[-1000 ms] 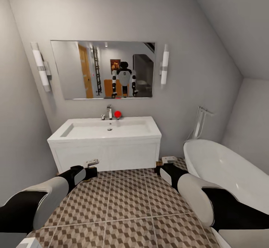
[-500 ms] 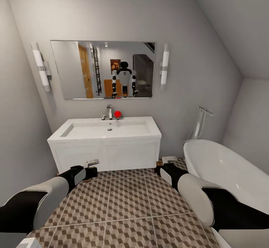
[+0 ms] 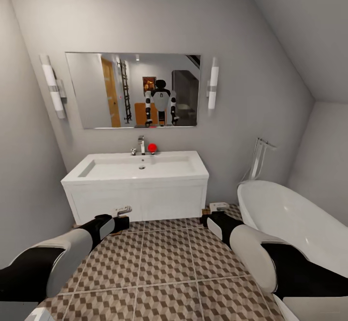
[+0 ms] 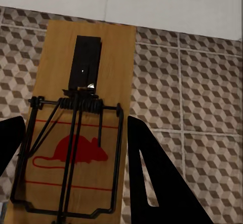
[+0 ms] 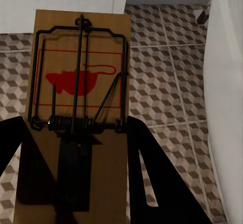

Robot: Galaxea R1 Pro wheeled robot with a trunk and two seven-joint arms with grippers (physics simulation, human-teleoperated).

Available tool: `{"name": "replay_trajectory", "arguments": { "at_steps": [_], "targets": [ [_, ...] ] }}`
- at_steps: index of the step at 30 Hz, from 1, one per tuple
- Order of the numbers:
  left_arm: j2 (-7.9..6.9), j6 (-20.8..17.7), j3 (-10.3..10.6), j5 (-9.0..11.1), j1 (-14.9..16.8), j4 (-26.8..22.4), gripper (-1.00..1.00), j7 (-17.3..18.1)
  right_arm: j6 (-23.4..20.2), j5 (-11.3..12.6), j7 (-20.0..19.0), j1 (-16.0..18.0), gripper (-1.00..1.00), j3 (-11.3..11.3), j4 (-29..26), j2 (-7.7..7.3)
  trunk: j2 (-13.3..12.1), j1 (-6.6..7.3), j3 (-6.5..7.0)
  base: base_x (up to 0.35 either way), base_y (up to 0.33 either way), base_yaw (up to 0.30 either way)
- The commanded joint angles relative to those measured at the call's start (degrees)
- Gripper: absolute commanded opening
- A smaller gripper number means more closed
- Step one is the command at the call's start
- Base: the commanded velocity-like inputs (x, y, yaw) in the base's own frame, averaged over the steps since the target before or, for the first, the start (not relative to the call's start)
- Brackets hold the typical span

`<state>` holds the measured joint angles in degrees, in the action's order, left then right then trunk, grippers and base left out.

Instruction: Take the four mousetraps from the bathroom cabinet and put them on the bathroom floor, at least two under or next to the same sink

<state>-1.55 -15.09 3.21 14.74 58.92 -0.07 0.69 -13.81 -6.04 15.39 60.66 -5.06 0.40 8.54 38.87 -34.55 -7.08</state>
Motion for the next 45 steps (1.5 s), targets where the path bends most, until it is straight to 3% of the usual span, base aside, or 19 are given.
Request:
{"name": "replay_trajectory", "arguments": {
  "at_steps": [1,5,45],
  "targets": [
    [0.31,-0.21,0.38,0.30,0.05,-0.02,-1.00,0.11,-0.17,-0.46,0.25,0.07,-1.00,-0.48,0.03,0.00,0.09,-0.02,-0.10,0.000,0.000,0.000],
    [0.99,-0.20,0.39,0.29,0.05,-0.02,-1.00,-0.05,-0.17,-0.49,0.25,0.07,-1.00,-0.48,0.04,-0.01,0.09,-0.02,-0.10,0.000,0.000,0.000],
    [1.64,-0.24,0.43,-0.06,0.05,-0.02,-1.00,-0.15,-0.17,-0.31,0.42,0.07,-1.00,-0.48,0.02,0.07,16.13,-8.81,-7.28,0.000,0.000,0.000]
  ]
}}
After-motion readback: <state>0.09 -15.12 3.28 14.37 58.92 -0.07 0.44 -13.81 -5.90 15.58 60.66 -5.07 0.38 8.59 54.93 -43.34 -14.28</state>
